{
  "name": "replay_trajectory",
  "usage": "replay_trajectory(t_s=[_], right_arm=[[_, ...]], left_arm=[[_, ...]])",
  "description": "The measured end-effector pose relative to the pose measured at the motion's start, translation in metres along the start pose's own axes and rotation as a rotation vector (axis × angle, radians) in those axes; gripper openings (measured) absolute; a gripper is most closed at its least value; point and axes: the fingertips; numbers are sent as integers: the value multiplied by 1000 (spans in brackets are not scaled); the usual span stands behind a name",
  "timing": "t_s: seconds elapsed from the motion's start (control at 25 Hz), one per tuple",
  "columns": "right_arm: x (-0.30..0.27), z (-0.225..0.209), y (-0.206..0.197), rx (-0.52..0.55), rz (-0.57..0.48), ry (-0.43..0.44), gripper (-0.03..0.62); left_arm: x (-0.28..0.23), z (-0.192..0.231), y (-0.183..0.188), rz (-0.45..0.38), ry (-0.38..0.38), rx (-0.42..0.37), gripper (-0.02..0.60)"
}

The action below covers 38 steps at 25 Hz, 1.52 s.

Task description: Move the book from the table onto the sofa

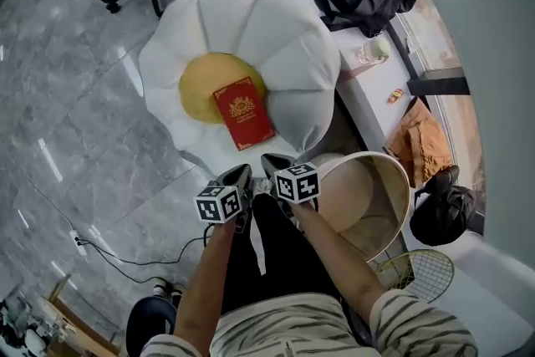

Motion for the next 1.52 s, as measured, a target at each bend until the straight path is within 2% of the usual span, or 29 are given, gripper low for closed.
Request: replay_trajectory(t_s=[0.2, 0.44, 0.6, 0.76, 1.0, 1.2, 1.52], right_arm=[[53, 42, 11, -26, -77, 66, 12], [111, 90, 46, 69, -180, 90, 12], [144, 111, 64, 105, -230, 93, 12], [181, 140, 77, 140, -276, 112, 12], [236, 183, 105, 193, -387, 124, 12], [271, 215, 125, 232, -476, 150, 12], [330, 252, 151, 304, -588, 188, 12]], left_arm=[[45, -41, 37, -67, -19, -85, 5], [83, -78, 76, -108, 18, -185, 5], [107, -106, 102, -131, 0, -246, 5], [139, -143, 132, -177, -39, -263, 5], [186, -189, 178, -284, -59, -340, 5], [218, -209, 202, -344, -51, -376, 5], [268, -245, 241, -486, -54, -434, 5]])
Point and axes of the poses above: the fingertips, and each gripper's own axes: x backward along the fingers, z to its left, y out of its top, and after that the axes turned 11 degrees about -x, right-handed
